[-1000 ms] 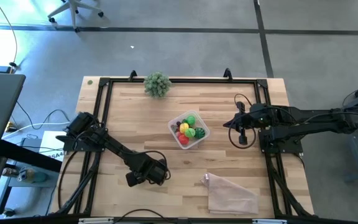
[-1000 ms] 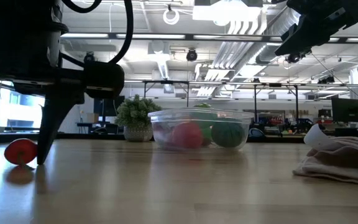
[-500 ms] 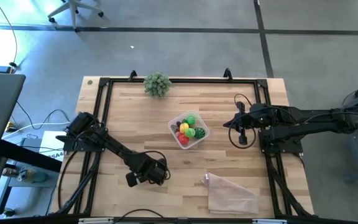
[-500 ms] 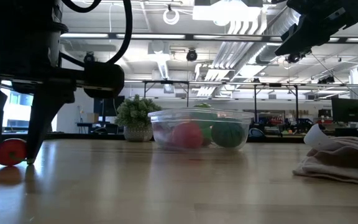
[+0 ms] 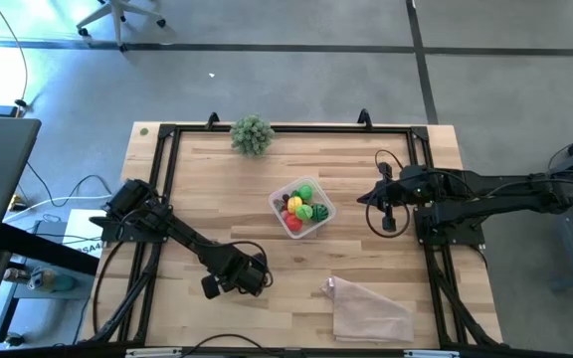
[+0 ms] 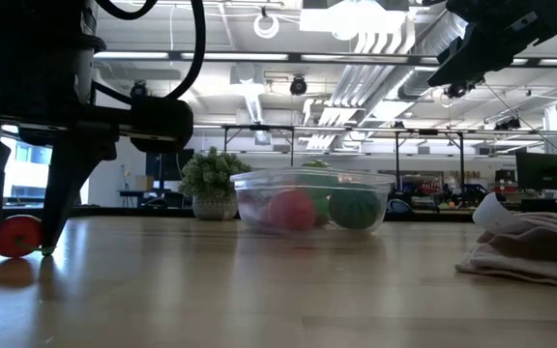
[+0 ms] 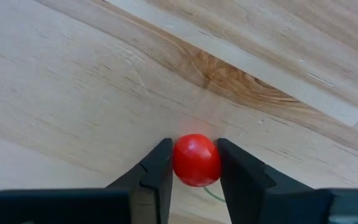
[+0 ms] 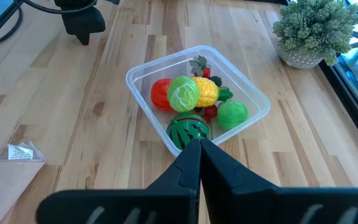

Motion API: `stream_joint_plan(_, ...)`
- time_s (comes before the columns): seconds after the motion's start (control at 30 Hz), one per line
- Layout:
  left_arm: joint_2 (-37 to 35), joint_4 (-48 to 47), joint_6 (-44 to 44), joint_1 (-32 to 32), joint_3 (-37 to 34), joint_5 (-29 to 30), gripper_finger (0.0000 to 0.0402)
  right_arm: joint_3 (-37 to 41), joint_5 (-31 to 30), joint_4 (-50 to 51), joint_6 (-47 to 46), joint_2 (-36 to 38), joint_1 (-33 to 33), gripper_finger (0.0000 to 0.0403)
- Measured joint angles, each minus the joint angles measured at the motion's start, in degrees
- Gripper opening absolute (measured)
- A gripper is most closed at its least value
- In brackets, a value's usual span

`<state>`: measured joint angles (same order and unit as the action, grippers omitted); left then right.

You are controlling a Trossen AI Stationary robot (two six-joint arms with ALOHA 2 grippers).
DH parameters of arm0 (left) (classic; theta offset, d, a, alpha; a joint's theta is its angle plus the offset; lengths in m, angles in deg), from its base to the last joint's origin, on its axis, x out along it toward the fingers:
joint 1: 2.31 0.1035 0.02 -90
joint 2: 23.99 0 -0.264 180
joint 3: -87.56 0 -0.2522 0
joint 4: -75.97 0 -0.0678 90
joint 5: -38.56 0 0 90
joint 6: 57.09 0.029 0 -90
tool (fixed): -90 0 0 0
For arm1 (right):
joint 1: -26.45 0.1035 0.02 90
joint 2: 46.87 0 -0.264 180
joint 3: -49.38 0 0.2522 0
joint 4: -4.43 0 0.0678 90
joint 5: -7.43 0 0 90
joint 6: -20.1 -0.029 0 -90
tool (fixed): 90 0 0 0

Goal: Pick and placing Produce into tupperware
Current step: Put the red cherry into the transparent bin

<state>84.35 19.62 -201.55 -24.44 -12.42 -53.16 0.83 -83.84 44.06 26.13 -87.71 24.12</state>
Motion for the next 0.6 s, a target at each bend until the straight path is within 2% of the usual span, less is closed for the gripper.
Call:
stream_joint_plan(0.13,0.0,-0.03,-0.02,0.0,0.0,0.02,0.0095,0.0,0.0,0.0,-0.01,0.0,0.0,0.0)
stream_joint_plan(0.33,0.0,-0.04,0.02,-0.01,0.0,0.63,0.0111,0.0,-0.01,0.0,-0.01,0.0,0.0,0.0)
stream_joint_plan(0.6,-0.01,-0.03,-0.22,0.0,0.0,0.74,0.0096,0.0,0.0,0.0,0.0,0.0,0.0,0.0)
